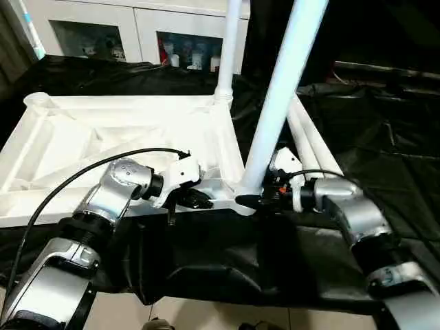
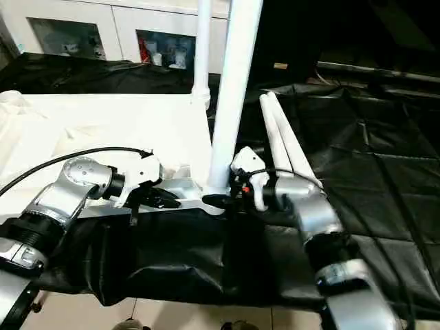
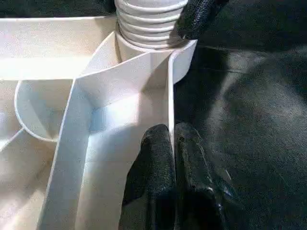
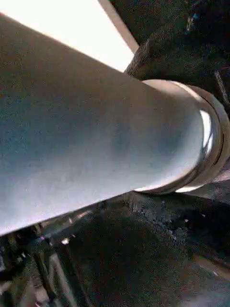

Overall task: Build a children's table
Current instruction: Rotate leg to tighten

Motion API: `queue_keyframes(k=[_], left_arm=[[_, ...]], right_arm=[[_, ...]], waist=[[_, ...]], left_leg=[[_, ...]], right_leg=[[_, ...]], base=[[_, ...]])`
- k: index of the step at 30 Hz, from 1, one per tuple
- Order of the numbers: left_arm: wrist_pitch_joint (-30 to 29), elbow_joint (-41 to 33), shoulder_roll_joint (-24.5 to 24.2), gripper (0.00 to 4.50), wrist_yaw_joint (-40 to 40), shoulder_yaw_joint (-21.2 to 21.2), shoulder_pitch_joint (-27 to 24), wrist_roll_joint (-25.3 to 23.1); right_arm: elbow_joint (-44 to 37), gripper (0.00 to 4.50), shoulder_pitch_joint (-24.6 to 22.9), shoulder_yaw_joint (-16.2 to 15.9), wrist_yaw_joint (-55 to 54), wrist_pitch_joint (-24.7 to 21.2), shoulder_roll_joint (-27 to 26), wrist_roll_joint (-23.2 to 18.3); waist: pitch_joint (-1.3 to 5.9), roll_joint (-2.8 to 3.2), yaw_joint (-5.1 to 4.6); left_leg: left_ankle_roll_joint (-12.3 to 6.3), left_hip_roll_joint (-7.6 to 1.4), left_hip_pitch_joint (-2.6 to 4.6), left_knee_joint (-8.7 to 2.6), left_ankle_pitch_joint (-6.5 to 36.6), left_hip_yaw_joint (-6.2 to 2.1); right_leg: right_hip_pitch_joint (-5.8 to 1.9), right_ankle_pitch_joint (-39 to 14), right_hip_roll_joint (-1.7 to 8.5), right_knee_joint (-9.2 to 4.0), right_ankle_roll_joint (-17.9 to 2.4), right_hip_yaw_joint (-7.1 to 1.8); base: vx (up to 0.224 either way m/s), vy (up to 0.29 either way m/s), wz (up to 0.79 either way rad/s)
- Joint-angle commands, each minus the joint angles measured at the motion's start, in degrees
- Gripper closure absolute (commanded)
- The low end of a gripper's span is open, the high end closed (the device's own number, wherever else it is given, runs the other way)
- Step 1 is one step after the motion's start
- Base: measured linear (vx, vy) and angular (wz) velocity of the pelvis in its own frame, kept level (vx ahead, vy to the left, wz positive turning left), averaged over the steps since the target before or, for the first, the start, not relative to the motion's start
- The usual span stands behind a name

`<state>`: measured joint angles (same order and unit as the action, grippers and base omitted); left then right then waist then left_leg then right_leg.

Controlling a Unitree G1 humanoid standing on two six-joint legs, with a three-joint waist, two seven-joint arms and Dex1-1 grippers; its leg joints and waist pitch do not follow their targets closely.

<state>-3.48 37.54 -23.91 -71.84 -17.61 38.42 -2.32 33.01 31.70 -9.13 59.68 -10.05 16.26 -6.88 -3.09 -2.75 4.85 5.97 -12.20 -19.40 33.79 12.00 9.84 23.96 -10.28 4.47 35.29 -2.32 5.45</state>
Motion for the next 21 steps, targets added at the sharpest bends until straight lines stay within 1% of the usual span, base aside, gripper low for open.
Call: queue_keyframes(k=[1,2,3,4,5,6,7,8,9,10,11,12,13,14,15,17,18,19,21], left_arm=[[-0.7,0.3,1.5,4.50,2.2,1.1,0.7,1.1],[-2.8,2.4,3.5,4.50,7.6,2.3,1.9,0.5],[-3.8,3.6,4.5,4.50,10.5,2.7,2.5,-0.1],[-4.5,4.4,5.3,4.50,12.4,2.8,2.9,-0.5],[-5.5,5.9,6.7,4.50,16.2,3.1,3.7,-1.2],[-7.7,7.9,9.7,4.50,22.2,4.1,5.0,-1.5],[-7.7,7.9,9.7,4.50,22.2,4.1,5.0,-1.5],[-8.9,9.0,11.9,4.50,26.3,4.7,5.7,-1.6],[-9.2,9.2,12.9,4.50,27.3,4.7,5.9,-1.8],[-9.3,9.2,13.1,4.50,27.7,4.7,6.0,-1.8],[-9.5,9.5,14.3,4.50,29.2,4.6,6.3,-2.1],[-9.7,9.6,15.0,4.50,30.1,4.6,6.4,-2.2],[-9.6,9.4,15.4,4.50,30.1,4.4,6.5,-2.3],[-9.6,9.3,15.7,4.50,30.1,4.3,6.5,-2.3],[-9.4,9.2,15.7,4.50,30.1,4.3,6.4,-2.3],[-9.1,9.2,15.3,4.50,29.4,4.2,6.3,-2.5],[-8.7,9.2,14.9,4.50,28.9,4.1,6.1,-2.6],[-8.3,9.0,14.3,4.50,28.1,3.9,5.8,-2.7],[-7.6,8.5,13.6,4.50,26.9,3.6,5.3,-2.7]], right_arm=[[1.8,1.74,-0.2,1.1,-3.3,-1.4,-1.3,-0.8],[5.2,1.74,0.3,3.0,-11.5,-1.9,-4.6,-0.2],[7.0,1.74,0.8,4.0,-16.2,-2.6,-6.6,-0.1],[8.7,1.74,1.3,4.8,-20.0,-3.1,-8.1,0.1],[11.5,1.74,2.6,6.2,-26.3,-3.5,-10.2,0.2],[15.9,1.74,4.9,8.7,-35.7,-3.8,-13.9,-0.2],[15.9,1.75,4.9,8.7,-35.7,-3.8,-13.9,-0.2],[18.1,1.75,6.2,9.5,-39.9,-3.2,-16.3,-0.3],[18.8,1.75,6.8,9.5,-40.9,-2.4,-17.2,-0.2],[19.1,1.75,6.9,9.5,-41.3,-2.2,-17.5,-0.2],[19.8,1.75,7.6,9.3,-42.1,-1.0,-18.7,0.0],[20.3,1.75,8.0,9.1,-42.6,-0.3,-19.5,0.2],[20.3,1.40,8.1,9.3,-42.1,0.5,-20.2,-0.2],[20.4,1.19,8.5,9.8,-41.5,1.1,-20.8,-0.5],[20.5,1.19,8.7,10.1,-40.8,1.4,-21.1,-0.7],[21.1,0.86,9.4,9.6,-40.1,3.0,-21.1,0.4],[21.4,0.86,9.7,9.1,-39.8,3.9,-20.8,1.1],[21.1,0.77,9.7,8.4,-38.8,4.5,-20.2,1.6],[20.7,0.77,9.5,7.7,-36.8,5.4,-19.3,1.9]], waist=[[3.87,0.45,-0.19],[3.68,0.30,-0.38],[3.47,0.60,-0.42],[3.45,0.52,-0.67],[3.42,0.54,-1.00],[3.52,0.64,-1.19],[3.45,0.57,-1.45],[3.34,0.63,-1.55],[3.41,0.54,-1.52],[3.45,0.54,-1.46],[3.34,0.52,-1.50],[3.44,0.40,-1.45],[3.47,0.32,-1.42],[3.52,0.28,-1.38],[3.53,0.35,-1.35],[3.57,0.28,-1.42],[3.55,0.31,-1.44],[3.52,0.33,-1.44],[3.51,0.25,-1.47]], left_leg=[[-2.42,-1.08,-0.43,-3.65,4.9,0.24],[-1.85,-0.99,-0.35,-3.74,6.3,0.29],[-0.80,-0.89,-0.07,-3.88,7.6,0.16],[-0.26,-0.89,-0.05,-3.98,8.2,0.17],[0.78,-0.80,0.19,-4.11,9.3,-0.01],[1.05,-0.75,0.28,-4.08,9.7,-0.14],[1.16,-0.78,0.24,-4.07,9.5,-0.01],[1.17,-0.71,0.37,-4.09,10.3,-0.08],[0.92,-0.62,0.35,-4.05,10.1,-0.06],[0.70,-0.71,0.30,-4.05,10.1,-0.08],[0.14,-0.68,0.17,-4.09,10.5,-0.06],[-0.27,-0.64,0.01,-4.12,10.3,-0.11],[-0.47,-0.69,0.00,-4.13,10.1,-0.10],[-0.81,-0.68,-0.06,-4.12,9.6,-0.10],[-0.94,-0.72,-0.11,-4.16,9.4,-0.12],[-1.30,-0.73,-0.23,-4.17,9.3,-0.12],[-1.39,-0.77,-0.27,-4.21,9.1,-0.15],[-1.44,-0.75,-0.24,-4.20,9.2,-0.12],[-1.64,-0.71,-0.41,-4.20,9.1,-0.15]], right_leg=[[-4.35,-6.6,3.82,-3.46,-12.6,-3.42],[-4.18,-9.9,3.81,-3.92,-11.7,-3.40],[-3.95,-13.9,3.89,-4.42,-10.6,-3.34],[-3.93,-15.8,3.90,-4.52,-9.9,-3.37],[-3.78,-19.7,3.91,-4.90,-8.7,-3.25],[-3.78,-21.1,3.88,-5.15,-7.9,-3.18],[-3.61,-21.0,3.91,-5.17,-7.9,-3.35],[-3.45,-22.6,3.83,-5.52,-7.6,-3.21],[-3.43,-22.8,3.81,-5.60,-7.2,-3.20],[-3.48,-22.4,3.89,-5.54,-7.2,-3.22],[-3.42,-22.5,3.84,-5.64,-7.0,-3.18],[-3.64,-22.0,3.78,-5.60,-6.7,-3.12],[-3.59,-21.5,3.80,-5.55,-6.6,-3.17],[-3.64,-20.5,3.79,-5.42,-6.8,-3.17],[-3.67,-20.0,3.82,-5.33,-6.9,-3.19],[-3.72,-19.0,3.83,-5.21,-7.2,-3.19],[-3.75,-18.8,3.88,-5.15,-7.5,-3.18],[-3.70,-18.7,3.86,-5.20,-7.6,-3.17],[-3.86,-18.7,3.92,-5.15,-7.7,-3.19]], base=[[0.000,0.000,0.00],[0.000,0.000,0.00],[0.000,0.000,0.00],[0.000,0.000,0.00],[0.000,0.000,0.00],[0.000,0.000,0.00],[0.000,0.000,0.00],[0.000,0.000,0.00],[0.000,0.000,0.00],[0.000,0.000,0.00],[0.000,0.000,0.00],[0.000,0.000,0.00],[0.000,0.000,0.00],[0.000,0.000,0.00],[0.000,0.000,0.00],[0.000,0.000,0.00],[0.000,0.000,0.00],[0.000,0.000,0.00],[0.000,0.000,0.00]])
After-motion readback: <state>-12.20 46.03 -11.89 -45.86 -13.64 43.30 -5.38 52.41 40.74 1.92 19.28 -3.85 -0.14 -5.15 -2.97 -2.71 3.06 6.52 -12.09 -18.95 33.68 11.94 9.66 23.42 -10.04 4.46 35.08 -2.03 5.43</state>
